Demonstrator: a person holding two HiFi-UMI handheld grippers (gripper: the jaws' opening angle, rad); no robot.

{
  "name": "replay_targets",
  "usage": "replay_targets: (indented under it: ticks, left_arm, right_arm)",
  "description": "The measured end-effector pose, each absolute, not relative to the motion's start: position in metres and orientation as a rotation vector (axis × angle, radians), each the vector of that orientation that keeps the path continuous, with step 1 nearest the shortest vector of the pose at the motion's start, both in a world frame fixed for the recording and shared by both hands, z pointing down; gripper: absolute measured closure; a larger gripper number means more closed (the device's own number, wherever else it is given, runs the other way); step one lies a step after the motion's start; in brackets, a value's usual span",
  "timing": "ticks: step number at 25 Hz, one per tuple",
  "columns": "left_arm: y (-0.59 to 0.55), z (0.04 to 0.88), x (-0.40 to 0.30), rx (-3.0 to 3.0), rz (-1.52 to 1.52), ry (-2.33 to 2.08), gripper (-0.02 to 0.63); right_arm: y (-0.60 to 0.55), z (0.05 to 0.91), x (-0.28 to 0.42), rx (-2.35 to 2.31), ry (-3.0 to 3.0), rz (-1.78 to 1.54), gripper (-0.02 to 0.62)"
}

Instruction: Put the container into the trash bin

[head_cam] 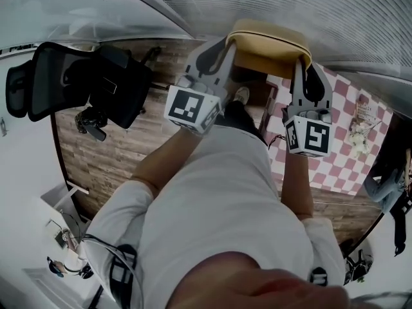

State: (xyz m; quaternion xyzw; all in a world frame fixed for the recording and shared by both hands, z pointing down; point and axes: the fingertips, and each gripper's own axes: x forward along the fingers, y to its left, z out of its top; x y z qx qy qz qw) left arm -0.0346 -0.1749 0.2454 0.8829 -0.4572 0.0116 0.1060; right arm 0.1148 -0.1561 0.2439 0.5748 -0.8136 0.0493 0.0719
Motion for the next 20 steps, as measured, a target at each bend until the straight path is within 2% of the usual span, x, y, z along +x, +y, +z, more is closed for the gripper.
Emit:
replay_targets:
  ticks: [20]
  left_arm:
    - [-0.211,0.256,-0.042,2.619,0.066,-1.263,0.552]
  right_arm:
    - [-0.183,0.256,0.106,1.778,-2.386,0.179,0.539]
